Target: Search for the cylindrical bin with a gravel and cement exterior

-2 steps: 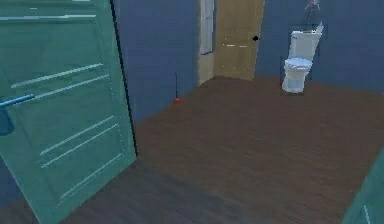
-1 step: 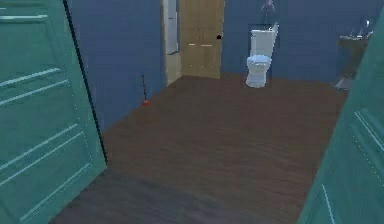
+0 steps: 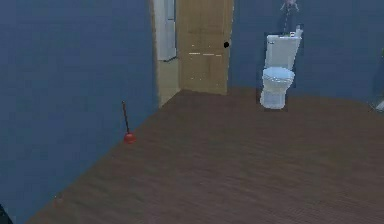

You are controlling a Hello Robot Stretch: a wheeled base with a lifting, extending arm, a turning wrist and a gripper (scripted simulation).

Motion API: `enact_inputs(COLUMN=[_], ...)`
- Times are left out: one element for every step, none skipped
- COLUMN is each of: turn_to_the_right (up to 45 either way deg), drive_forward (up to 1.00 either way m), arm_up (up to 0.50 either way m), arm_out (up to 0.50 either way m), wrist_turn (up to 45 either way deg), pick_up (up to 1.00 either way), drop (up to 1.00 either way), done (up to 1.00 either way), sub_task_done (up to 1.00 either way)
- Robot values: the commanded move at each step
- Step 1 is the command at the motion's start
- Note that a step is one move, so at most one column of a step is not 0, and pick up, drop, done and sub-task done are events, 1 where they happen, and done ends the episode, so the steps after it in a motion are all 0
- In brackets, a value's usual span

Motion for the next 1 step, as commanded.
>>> enact_inputs(turn_to_the_right=[0.0], drive_forward=[1.0], arm_up=[0.0], arm_out=[0.0], wrist_turn=[0.0], pick_up=[0.0], drop=[0.0], done=[0.0], sub_task_done=[0.0])
